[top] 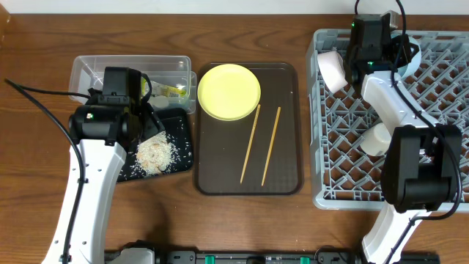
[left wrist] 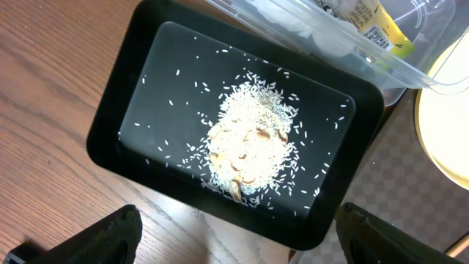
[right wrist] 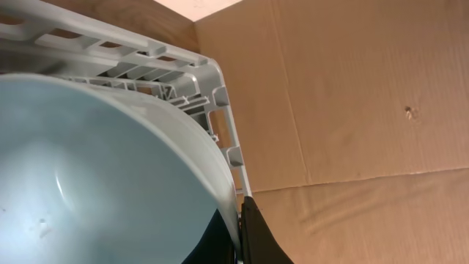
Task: Sort waste into correct bins and load items into the dishwasher rack
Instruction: 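Carry the blue bowl into the dish rack and stand it upright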
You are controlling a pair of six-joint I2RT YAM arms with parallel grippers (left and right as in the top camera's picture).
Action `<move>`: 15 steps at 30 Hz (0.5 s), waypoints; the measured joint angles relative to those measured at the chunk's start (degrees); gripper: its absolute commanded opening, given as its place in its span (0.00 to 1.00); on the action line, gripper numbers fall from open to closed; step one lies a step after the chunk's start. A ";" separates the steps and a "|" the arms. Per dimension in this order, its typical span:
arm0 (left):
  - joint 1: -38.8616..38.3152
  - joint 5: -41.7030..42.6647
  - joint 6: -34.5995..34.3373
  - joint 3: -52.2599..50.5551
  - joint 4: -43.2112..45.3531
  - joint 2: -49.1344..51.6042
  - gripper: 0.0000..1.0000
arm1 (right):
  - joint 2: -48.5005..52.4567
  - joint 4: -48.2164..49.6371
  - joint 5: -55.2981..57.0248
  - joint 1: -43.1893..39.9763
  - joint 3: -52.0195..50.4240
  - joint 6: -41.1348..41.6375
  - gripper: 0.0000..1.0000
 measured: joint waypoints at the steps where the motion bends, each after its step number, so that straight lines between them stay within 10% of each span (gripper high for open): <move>1: 0.00 0.00 0.00 0.00 0.00 0.00 0.87 | 0.11 -0.02 0.09 0.00 0.00 0.15 0.01; 15: 0.00 0.00 0.00 0.00 -0.02 0.00 0.87 | 0.76 -1.70 0.59 1.55 0.00 4.83 0.10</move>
